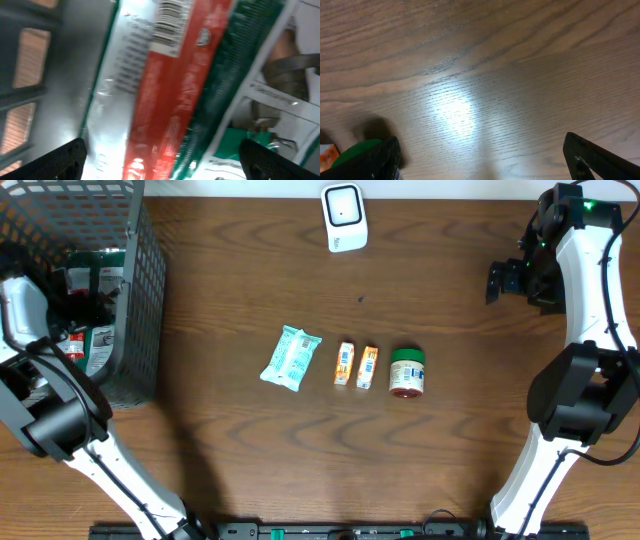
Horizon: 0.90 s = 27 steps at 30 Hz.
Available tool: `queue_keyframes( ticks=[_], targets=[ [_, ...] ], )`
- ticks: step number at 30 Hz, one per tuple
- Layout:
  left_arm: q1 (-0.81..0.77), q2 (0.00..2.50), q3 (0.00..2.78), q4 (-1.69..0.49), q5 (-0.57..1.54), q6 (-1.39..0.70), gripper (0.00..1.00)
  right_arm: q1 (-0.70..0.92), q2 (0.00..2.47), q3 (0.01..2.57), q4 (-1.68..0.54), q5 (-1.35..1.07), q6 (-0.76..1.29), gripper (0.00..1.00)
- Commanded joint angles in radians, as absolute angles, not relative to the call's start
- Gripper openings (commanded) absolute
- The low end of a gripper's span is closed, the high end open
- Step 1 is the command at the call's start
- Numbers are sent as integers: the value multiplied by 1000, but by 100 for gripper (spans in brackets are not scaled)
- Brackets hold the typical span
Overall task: Scan the item barcode
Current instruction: 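Move the left gripper back into the grey basket, then grasp a red stick packet in the basket with the left gripper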
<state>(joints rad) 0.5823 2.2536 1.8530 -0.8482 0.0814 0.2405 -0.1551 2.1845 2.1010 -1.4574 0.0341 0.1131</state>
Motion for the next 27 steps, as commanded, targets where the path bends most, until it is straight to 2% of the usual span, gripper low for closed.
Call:
queue_keyframes(
  ticks=[1, 10, 22, 23, 25, 27],
  targets=[
    [612, 2259, 1859, -844, 106, 273, 98, -156, 2186, 2112, -1457, 40, 107, 99],
    [629, 2262, 1842, -847, 124, 321, 98, -155, 2186, 2112, -1457, 40, 107, 99],
    [630, 2319, 1689, -810, 153, 317, 100, -155, 2186, 2112, -1457, 40, 107, 99],
    [630, 2322, 1682, -810, 198, 318, 95, -155, 2186, 2112, -1457, 40, 107, 99],
    [630, 2321, 1681, -813, 306, 318, 79, -155, 2186, 2112, -1457, 40, 107, 99],
    [630, 2319, 1683, -813, 396, 318, 71, -155, 2186, 2112, -1457, 40, 107, 99]
  ],
)
